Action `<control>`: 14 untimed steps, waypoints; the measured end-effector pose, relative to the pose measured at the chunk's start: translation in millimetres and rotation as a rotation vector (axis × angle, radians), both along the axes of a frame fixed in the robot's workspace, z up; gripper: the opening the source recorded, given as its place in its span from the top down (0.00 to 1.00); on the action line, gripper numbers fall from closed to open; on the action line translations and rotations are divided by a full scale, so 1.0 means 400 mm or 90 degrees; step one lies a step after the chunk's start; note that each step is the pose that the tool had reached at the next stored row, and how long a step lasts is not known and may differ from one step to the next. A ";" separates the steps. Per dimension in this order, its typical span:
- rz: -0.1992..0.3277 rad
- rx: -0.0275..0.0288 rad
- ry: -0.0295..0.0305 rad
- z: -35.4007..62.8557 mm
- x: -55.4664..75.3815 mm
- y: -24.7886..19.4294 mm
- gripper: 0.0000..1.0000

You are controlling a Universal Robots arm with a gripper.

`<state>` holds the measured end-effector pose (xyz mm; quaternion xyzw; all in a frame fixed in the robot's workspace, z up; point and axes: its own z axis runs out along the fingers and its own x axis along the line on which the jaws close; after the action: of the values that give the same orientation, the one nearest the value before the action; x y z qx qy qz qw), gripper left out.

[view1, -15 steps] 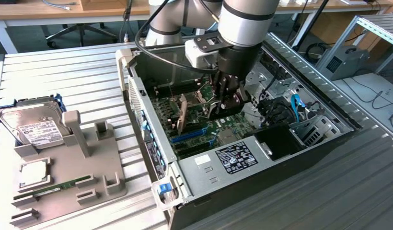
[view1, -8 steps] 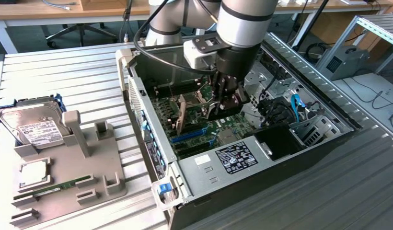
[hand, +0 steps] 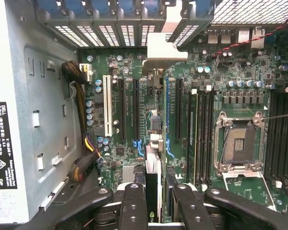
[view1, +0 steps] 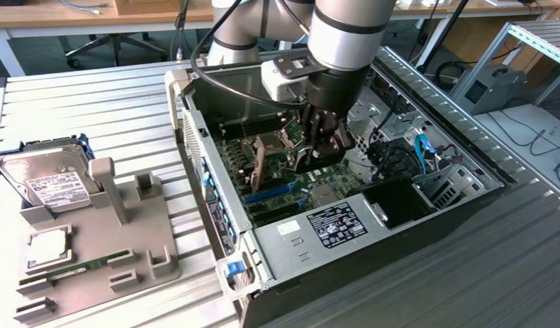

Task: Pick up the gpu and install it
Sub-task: 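Insert the gpu into the slot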

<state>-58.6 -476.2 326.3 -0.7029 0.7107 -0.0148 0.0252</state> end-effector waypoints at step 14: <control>0.000 0.0000 0.0000 -0.014 0.000 0.000 0.74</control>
<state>-58.6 -476.2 320.7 -0.7029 0.7107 -0.0148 0.0252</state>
